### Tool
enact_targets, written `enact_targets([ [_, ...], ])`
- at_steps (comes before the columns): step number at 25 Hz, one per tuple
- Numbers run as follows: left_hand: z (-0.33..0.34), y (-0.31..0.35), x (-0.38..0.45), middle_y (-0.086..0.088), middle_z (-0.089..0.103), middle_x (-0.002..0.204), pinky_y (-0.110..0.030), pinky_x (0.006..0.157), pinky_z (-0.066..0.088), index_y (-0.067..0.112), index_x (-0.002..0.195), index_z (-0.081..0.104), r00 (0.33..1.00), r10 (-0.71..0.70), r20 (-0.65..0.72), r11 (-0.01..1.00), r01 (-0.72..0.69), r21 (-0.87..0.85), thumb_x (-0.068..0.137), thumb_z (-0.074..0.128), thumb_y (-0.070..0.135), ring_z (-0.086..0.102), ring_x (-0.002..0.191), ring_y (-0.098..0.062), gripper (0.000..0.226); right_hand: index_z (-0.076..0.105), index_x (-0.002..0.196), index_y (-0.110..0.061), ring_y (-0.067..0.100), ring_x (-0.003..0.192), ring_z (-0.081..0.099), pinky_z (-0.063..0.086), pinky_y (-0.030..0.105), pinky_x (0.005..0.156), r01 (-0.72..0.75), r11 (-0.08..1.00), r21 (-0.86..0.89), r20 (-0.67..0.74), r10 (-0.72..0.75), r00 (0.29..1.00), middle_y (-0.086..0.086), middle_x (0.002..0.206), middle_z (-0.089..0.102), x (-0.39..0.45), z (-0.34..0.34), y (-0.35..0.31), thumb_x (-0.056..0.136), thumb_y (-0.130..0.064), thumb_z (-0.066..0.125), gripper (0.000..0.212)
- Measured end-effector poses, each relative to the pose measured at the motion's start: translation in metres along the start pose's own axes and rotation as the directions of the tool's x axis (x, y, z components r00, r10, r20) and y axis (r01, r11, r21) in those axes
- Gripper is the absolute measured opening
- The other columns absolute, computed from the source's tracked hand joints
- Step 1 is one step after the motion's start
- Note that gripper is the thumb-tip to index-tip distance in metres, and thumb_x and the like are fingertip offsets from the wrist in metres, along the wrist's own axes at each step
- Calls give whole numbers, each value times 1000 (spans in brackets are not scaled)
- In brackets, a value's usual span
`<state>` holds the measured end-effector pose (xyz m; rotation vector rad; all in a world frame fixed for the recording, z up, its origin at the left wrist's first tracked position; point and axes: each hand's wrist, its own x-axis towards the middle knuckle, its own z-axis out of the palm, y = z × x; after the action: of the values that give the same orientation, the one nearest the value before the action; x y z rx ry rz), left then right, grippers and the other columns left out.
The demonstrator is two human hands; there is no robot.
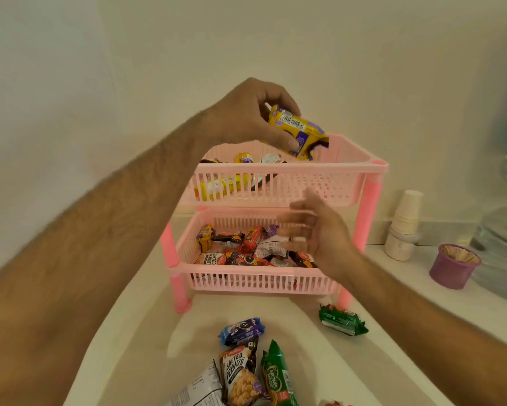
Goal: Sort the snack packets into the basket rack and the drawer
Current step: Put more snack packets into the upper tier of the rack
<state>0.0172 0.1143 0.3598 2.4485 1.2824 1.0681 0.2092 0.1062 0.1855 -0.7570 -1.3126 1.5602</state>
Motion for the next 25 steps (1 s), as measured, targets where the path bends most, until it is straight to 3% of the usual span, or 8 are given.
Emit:
enact_targets([
  [2,9,-7,11,7,73,96,-16,64,52,20,103,73,989,-54,-136,991,70,117,56,95,46,63,69,-1,58,65,104,-16,21,81,70,62,42,66,139,905,-402,119,-100,988,8,103,72,-12,2,39,87,-34,73,26],
  [4,23,-17,23,4,71,98,-18,63,50,20,101,71,973,-123,-197,965,164,205,55,95,48,59,69,-1,60,64,112,-23,9,95,64,59,35,80,384,588,-712,424,-75,902,-3,114,68,-26,7,77,81,-41,78,39],
  [6,38,-28,32,2,66,101,-25,70,50,18,103,68,966,-198,-167,928,240,284,58,94,44,59,81,-10,59,52,133,-27,13,122,52,42,32,103,663,268,-699,700,69,711,-2,138,56,-37,14,113,81,-52,73,61],
  [10,62,-47,47,0,61,108,-31,77,49,17,106,64,964,-255,-68,850,257,460,72,85,39,57,96,-19,46,40,146,-27,33,146,26,18,49,117,814,80,-575,794,295,532,11,159,30,-49,26,160,86,-45,72,71],
  [16,69,-65,62,-9,60,119,-31,79,47,14,111,64,929,-368,-24,727,304,615,80,79,33,60,102,-28,39,51,137,1,42,131,45,32,50,112,735,166,-658,745,282,604,26,141,50,-58,30,189,100,-10,53,38],
  [20,71,-72,61,-4,70,101,-31,71,50,17,104,71,892,-445,78,782,344,520,83,65,65,65,85,-22,53,65,114,-5,41,102,59,51,52,89,735,220,-641,767,186,614,22,112,64,-57,25,188,83,-10,73,32],
  [22,71,-69,57,2,69,101,-33,75,48,19,107,70,898,-432,81,829,360,428,82,48,81,64,88,-18,70,66,114,-11,33,107,59,49,44,94,734,238,-636,769,115,628,13,116,65,-56,20,181,83,-18,73,32],
  [25,70,-65,52,-3,71,104,-34,81,47,16,111,69,959,-282,-41,915,282,289,90,42,75,61,90,-16,68,66,121,-21,20,124,55,38,36,108,699,305,-646,727,-31,686,2,136,61,-56,8,153,83,-36,76,42],
])
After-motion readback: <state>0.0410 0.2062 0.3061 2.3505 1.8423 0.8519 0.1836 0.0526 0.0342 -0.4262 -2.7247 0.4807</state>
